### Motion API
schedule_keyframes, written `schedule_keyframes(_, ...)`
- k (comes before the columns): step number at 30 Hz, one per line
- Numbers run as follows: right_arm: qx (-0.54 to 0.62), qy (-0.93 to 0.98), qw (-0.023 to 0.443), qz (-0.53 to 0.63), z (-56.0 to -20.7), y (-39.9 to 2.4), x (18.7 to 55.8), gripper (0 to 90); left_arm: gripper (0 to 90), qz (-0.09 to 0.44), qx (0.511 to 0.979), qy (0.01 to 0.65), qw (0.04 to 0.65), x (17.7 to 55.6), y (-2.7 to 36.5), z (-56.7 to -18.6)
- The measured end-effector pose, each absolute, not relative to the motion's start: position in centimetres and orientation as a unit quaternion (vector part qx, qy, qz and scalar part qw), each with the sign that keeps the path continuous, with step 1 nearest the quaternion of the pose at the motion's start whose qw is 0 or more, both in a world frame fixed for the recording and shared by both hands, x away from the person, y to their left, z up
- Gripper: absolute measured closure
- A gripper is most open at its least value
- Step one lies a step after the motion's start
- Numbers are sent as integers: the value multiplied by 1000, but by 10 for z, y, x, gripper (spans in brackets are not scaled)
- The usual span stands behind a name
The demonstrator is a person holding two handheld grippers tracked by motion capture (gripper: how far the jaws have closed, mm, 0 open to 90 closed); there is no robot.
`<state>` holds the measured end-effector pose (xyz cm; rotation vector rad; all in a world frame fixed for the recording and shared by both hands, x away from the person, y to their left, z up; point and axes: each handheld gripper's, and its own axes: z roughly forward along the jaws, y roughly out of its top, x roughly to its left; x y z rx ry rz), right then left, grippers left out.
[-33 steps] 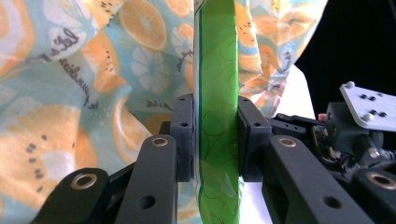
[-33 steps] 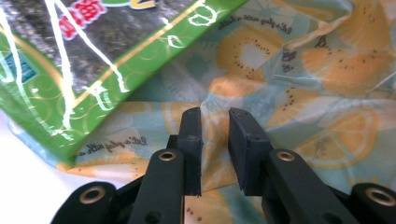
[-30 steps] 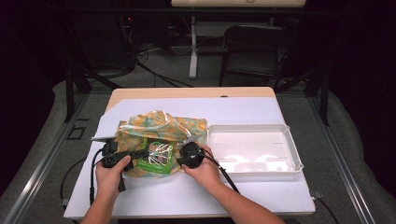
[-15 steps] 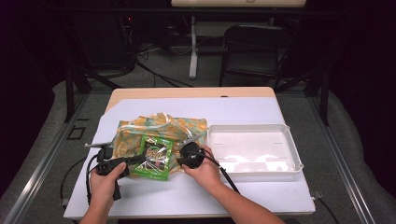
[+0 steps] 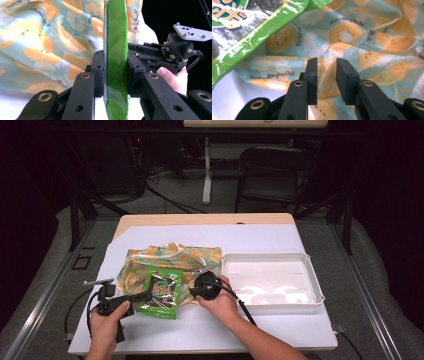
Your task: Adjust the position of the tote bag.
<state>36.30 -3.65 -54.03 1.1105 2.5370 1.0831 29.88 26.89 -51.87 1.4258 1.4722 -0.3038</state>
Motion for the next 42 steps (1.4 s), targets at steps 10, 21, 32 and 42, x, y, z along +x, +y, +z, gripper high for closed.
schedule_keyframes(10, 356, 843, 106, 388, -527, -52, 348, 677, 727, -114, 604, 600, 512, 293, 268, -507)
schedule_keyframes(21, 351, 835, 97, 412, -518, -70, 332, 669, 727, -102, 603, 592, 524, 286, 267, -497)
schedule_keyframes(32, 355, 827, 91, 426, -514, -78, 330, 655, 727, -94, 611, 583, 528, 282, 266, -491)
schedule_keyframes(42, 351, 828, 93, 427, -515, -78, 328, 651, 727, -87, 616, 570, 537, 277, 264, -481)
